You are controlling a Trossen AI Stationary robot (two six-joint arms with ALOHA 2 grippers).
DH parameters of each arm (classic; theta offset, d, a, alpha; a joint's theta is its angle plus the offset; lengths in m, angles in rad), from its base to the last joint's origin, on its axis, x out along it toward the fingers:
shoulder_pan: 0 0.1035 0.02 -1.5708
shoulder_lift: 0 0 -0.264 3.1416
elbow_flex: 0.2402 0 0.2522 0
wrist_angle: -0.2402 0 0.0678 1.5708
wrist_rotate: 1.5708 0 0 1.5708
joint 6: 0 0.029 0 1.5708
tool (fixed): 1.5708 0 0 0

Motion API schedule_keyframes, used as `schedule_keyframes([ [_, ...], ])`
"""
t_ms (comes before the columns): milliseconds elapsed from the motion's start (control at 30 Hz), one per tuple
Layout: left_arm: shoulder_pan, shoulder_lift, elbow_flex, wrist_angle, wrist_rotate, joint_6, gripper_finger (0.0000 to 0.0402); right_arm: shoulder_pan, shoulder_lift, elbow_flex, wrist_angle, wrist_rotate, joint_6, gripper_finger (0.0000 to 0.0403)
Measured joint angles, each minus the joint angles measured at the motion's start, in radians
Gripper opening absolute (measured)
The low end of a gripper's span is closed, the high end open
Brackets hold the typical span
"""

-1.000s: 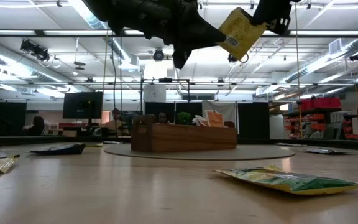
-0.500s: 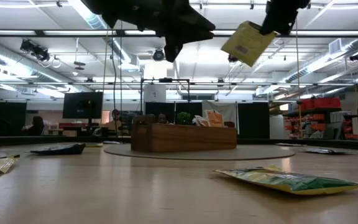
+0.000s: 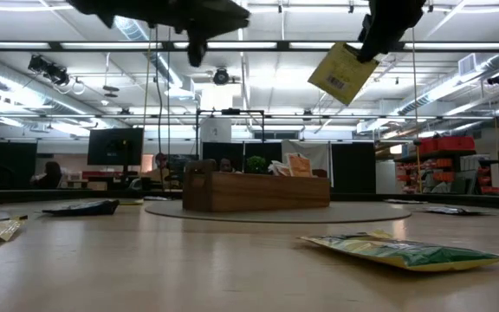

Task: Pick & Place Tea
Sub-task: Put the yellow tea bag into the middle section of the wooden organizer

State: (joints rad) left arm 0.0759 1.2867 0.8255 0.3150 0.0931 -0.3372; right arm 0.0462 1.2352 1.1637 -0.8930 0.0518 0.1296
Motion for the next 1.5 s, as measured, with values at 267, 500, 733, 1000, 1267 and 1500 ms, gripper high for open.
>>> schedule_keyframes([
  [267, 0.0, -0.233, -0.157, 0.001, -0.148, -0.055, 0.006, -0.101, 0.027, 0.0, 0.085, -0.095, -0.219, 0.0],
  [500, 0.0, -0.403, -0.243, -0.034, -0.233, -0.098, 0.006, -0.172, 0.079, 0.0, 0.144, -0.193, -0.364, 0.0],
  [733, 0.0, -0.51, -0.244, -0.149, -0.273, -0.096, 0.006, -0.193, 0.178, 0.061, 0.134, -0.205, -0.497, 0.0],
  [1000, 0.0, -0.61, -0.244, -0.255, -0.314, -0.07, 0.006, -0.229, 0.327, 0.227, 0.07, -0.228, -0.628, 0.0],
  [1267, 0.0, -0.714, -0.244, -0.377, -0.352, -0.068, 0.006, -0.262, 0.438, 0.331, -0.028, -0.219, -0.824, 0.0],
  [1500, 0.0, -0.763, -0.244, -0.421, -0.371, -0.071, 0.006, -0.263, 0.541, 0.38, -0.033, -0.145, -0.986, 0.0],
])
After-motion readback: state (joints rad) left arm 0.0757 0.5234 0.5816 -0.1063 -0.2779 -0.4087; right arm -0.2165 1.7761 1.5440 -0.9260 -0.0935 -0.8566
